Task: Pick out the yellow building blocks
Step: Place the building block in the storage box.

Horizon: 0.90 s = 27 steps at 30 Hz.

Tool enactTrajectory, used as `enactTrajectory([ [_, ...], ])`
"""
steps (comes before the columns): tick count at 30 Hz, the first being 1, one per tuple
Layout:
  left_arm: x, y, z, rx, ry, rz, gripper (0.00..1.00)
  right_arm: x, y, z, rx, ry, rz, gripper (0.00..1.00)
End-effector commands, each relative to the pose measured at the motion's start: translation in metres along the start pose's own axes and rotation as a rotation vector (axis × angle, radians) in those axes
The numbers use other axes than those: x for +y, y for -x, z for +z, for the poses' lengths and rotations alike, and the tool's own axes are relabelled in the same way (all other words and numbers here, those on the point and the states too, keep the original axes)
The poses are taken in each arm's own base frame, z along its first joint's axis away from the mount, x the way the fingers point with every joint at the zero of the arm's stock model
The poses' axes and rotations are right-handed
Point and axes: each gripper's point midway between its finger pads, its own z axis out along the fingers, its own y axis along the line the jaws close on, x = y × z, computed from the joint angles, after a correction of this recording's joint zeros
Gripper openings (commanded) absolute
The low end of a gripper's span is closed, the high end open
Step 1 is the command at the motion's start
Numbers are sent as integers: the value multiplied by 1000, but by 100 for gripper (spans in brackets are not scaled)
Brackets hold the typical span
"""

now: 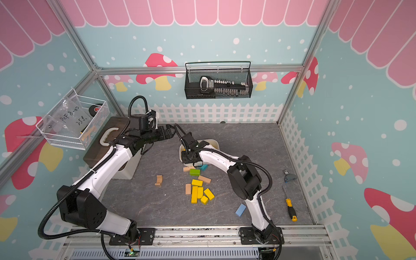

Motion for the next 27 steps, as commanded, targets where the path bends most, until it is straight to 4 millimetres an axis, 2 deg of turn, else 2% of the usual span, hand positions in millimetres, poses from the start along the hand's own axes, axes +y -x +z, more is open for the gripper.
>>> enactTrajectory([
  [1, -3, 8, -2, -6, -14, -2, 100, -1, -1, 5, 23, -2, 2, 27],
  [22, -2, 7, 0, 0, -17, -12, 100, -3, -7, 11, 43, -4, 6, 37],
  [27, -2, 7, 0, 2, -18, -12, 100, -3, -7, 10, 41, -4, 5, 44],
])
